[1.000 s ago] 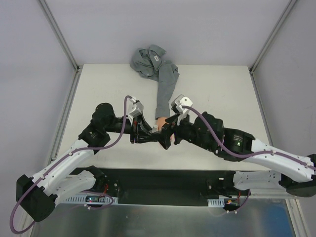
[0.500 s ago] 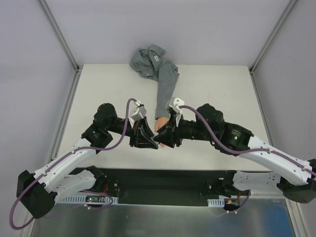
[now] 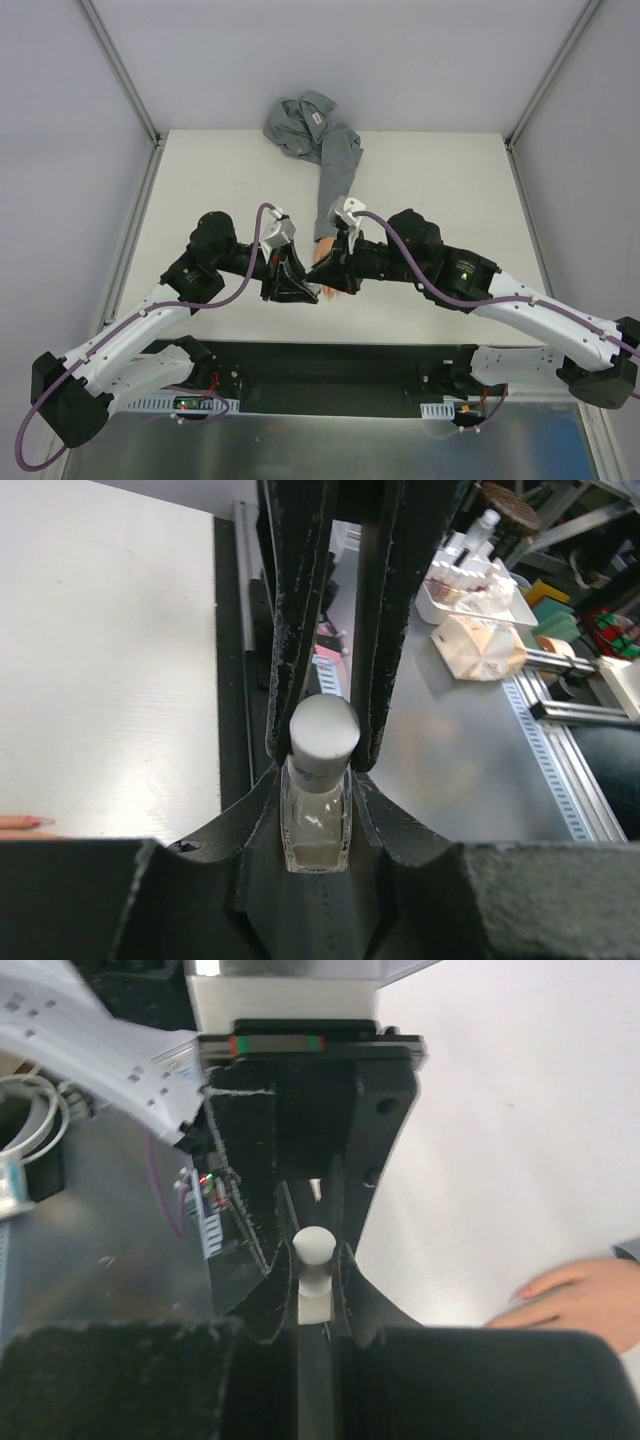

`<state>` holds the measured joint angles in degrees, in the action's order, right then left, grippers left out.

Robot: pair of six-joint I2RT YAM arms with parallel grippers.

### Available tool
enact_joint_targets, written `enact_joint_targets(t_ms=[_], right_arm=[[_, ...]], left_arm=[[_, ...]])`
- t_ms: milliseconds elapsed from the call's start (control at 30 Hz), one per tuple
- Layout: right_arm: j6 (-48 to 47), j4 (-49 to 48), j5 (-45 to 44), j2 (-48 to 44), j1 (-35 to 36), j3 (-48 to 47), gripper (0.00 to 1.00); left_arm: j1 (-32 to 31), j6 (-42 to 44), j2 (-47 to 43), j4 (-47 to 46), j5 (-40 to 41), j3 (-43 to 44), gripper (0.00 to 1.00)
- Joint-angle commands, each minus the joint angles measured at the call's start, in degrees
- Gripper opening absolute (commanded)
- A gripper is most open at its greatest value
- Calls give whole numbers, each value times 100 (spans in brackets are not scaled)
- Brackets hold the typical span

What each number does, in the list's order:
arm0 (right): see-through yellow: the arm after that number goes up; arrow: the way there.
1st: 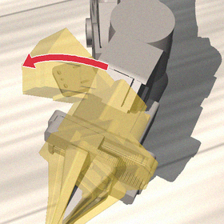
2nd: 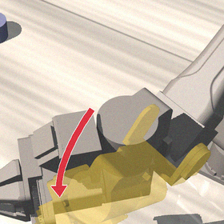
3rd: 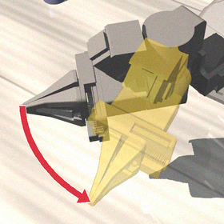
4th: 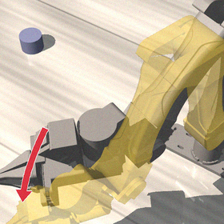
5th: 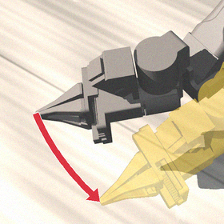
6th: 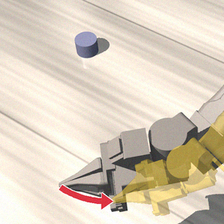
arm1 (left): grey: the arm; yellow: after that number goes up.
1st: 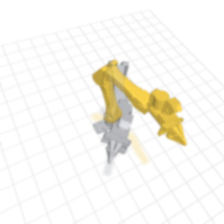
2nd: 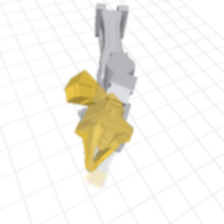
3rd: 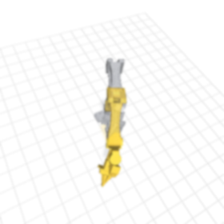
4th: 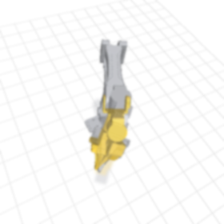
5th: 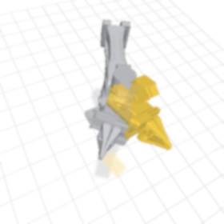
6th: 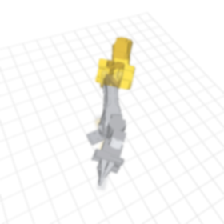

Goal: Paint the nails

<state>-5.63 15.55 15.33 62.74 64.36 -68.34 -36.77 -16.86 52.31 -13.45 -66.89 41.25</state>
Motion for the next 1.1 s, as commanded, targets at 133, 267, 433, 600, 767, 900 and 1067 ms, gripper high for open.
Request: enact_joint_targets(t_ms=[133,267,433,600,767,900,1067], right_arm=[[1858,-553,-6420,45,1988,759,1],[2566,-625,-7177,798,2265,341,1],[1707,-316,-6720,1004,2213,-250,18],[1048,9,-5850,417,2142,-198,58],[-103,-17,-3890,-349,1958,13,78],[-842,9,-898,-745,1187,197,79],[-1247,-446,1362,-1001,298,339,76]], left_arm=[[390,254,-459,80,2355,23,0],[443,280,-450,80,2217,41,0],[443,210,-362,-121,1645,58,0],[443,113,-345,-289,1083,67,0],[426,-167,-301,-876,336,-30,0],[320,-659,-204,-1718,-446,-108,0],[109,-933,-309,-2170,-1114,-206,0]])
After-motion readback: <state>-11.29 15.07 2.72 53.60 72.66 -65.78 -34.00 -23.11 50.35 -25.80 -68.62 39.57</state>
